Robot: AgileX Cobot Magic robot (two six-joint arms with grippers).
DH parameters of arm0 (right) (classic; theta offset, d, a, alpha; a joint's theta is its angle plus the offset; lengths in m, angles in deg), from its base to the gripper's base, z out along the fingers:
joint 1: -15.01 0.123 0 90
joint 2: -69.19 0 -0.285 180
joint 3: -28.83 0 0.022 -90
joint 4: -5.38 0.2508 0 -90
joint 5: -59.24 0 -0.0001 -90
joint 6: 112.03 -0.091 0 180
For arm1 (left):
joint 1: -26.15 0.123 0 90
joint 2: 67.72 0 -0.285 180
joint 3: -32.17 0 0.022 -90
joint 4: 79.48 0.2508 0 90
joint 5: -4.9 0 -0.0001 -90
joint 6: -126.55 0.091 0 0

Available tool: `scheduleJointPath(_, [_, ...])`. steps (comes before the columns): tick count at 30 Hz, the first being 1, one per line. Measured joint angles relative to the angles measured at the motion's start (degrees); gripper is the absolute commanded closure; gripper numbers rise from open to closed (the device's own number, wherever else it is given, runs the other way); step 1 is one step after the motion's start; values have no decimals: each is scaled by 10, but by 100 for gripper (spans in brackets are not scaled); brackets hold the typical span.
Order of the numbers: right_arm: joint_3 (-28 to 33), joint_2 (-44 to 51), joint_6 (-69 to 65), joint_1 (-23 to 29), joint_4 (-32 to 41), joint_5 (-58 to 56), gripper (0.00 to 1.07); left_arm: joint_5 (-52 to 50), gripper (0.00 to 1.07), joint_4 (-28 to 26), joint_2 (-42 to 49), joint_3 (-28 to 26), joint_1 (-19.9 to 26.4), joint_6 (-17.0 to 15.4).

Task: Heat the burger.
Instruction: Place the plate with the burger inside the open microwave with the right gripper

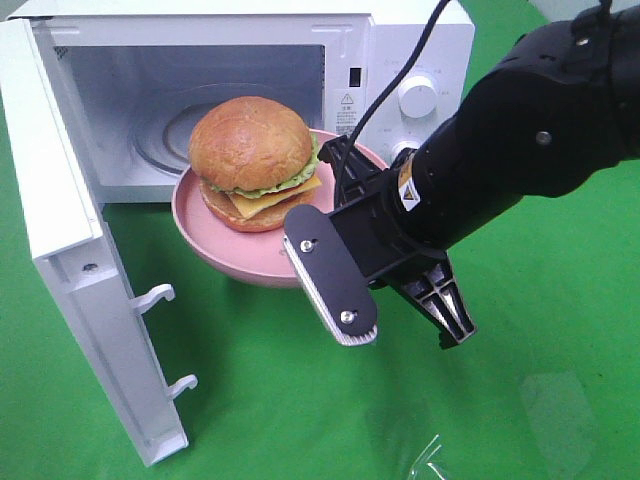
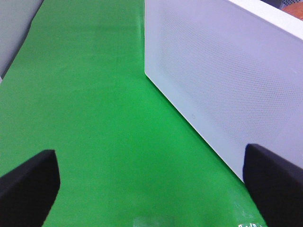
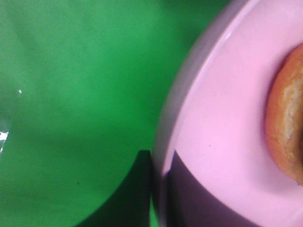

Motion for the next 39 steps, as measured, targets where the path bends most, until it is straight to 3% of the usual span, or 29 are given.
scheduleJointPath(31, [-215,-148,16,0,-3,-129,107,0,9,0,0,0,0,0])
scheduleJointPath(39, [-246,-172,17,0,-3,-132,107,0,9,0,0,0,0,0])
